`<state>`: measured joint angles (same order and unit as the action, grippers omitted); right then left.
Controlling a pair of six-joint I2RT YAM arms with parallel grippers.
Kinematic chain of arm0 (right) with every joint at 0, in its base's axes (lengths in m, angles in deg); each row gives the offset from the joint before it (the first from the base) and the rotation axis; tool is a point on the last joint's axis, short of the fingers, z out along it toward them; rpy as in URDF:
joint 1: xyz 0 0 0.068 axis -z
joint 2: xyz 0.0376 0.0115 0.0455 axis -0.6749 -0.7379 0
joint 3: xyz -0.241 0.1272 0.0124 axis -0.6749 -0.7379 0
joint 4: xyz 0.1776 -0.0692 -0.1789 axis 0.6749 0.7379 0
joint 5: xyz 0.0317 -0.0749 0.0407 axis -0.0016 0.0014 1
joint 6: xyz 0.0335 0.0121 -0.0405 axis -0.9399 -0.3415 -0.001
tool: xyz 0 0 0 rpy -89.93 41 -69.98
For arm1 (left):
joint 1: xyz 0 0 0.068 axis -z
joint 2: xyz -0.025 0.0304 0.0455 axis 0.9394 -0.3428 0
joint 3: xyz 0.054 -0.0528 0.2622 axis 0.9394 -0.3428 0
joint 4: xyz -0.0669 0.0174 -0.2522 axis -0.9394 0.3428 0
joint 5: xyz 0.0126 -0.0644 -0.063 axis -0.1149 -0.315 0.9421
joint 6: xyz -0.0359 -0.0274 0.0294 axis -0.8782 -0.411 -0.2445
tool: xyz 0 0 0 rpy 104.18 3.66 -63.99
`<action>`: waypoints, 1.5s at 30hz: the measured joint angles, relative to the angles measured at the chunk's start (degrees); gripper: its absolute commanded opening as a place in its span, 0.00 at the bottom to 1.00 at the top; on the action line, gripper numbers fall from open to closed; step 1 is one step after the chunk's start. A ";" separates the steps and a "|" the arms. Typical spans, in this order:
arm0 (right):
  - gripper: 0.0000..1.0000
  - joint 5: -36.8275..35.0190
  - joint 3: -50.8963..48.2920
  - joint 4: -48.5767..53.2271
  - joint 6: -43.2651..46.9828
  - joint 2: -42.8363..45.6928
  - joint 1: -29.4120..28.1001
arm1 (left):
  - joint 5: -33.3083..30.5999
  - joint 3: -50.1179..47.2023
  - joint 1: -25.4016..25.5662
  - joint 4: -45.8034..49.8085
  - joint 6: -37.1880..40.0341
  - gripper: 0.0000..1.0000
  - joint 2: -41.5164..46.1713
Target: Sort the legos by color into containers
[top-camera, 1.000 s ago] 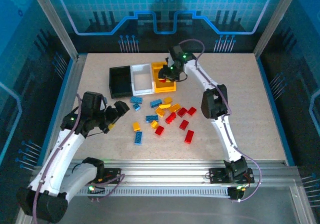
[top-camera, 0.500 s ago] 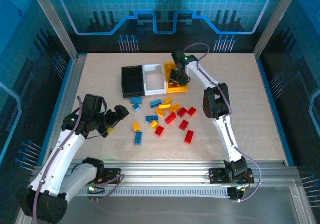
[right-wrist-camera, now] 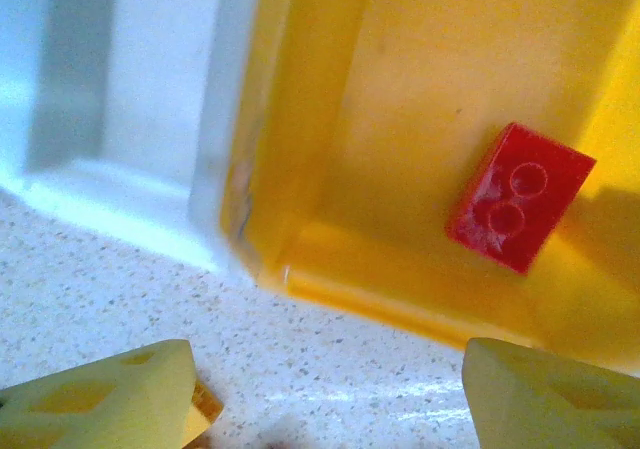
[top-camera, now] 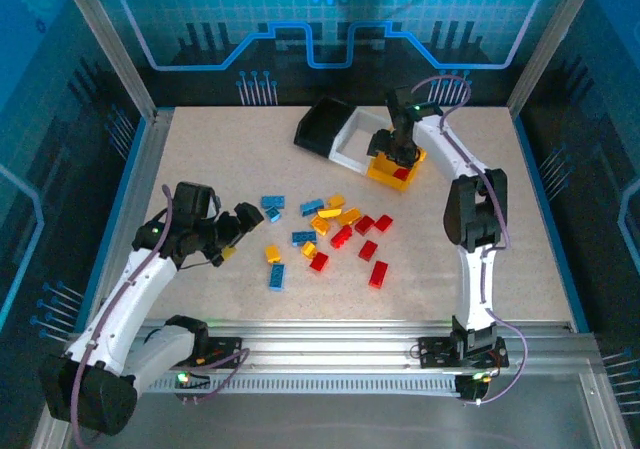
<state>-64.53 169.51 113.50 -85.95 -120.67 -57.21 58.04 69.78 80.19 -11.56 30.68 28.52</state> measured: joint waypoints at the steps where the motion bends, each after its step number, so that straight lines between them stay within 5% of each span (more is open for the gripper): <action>1: 0.73 0.26 -0.37 -0.04 0.22 0.55 -0.07 | 0.00 -0.02 0.00 -0.44 0.00 0.99 -0.15; 11: 0.73 1.05 -10.08 1.66 0.90 12.15 0.57 | 0.70 -1.66 0.00 -5.07 0.00 0.99 -3.41; 15: 0.70 1.05 -15.21 2.71 0.90 15.28 4.92 | 1.40 -2.14 0.00 -6.49 0.00 0.99 -3.96; 27: 0.63 2.14 -6.05 1.42 2.86 0.92 11.37 | 1.46 -3.17 0.00 -3.67 -0.22 0.99 2.71; 36: 0.30 2.60 0.81 1.88 4.28 -7.98 11.74 | 0.81 -4.28 0.00 0.66 -1.33 0.99 7.63; 45: 0.19 0.90 0.94 2.32 7.28 -8.00 11.02 | -0.07 -4.28 0.00 1.66 -1.38 0.99 7.52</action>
<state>-63.63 170.45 115.82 -78.67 -128.67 -46.20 57.97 65.50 80.19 -9.90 29.31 36.04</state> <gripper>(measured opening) 0.212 0.990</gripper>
